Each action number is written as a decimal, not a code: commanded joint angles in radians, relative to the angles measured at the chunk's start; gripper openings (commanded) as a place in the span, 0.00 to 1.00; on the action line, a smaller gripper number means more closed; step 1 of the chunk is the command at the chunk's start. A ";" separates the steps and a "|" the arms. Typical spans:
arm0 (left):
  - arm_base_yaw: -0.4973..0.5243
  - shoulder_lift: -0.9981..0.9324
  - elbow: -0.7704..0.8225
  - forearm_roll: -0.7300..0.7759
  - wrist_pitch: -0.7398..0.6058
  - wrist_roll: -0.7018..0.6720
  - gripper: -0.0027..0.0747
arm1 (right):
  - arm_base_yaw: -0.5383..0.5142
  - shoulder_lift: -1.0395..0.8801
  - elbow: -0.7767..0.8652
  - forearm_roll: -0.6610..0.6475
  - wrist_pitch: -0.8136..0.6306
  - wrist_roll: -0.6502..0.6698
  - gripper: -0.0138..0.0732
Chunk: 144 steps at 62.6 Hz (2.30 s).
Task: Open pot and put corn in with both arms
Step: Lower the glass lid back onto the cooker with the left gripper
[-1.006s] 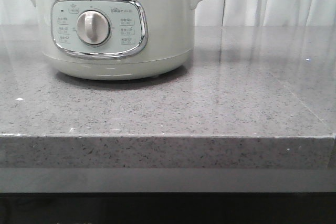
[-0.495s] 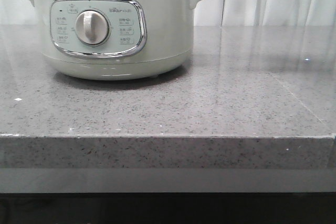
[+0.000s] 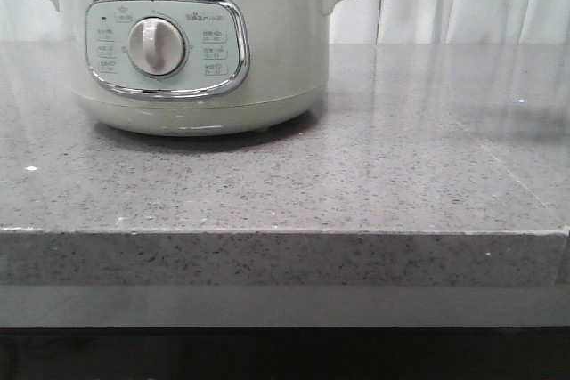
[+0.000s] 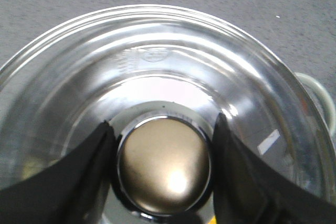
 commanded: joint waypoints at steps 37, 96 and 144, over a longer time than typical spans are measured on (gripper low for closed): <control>-0.032 -0.046 -0.041 -0.023 -0.058 -0.007 0.16 | -0.007 -0.039 -0.026 -0.006 -0.075 -0.009 0.02; -0.044 -0.046 -0.041 0.030 -0.054 -0.007 0.50 | -0.007 -0.039 -0.026 -0.006 -0.073 -0.009 0.02; -0.044 -0.048 -0.041 -0.008 -0.069 -0.007 0.71 | -0.007 -0.039 -0.026 -0.006 -0.073 -0.009 0.02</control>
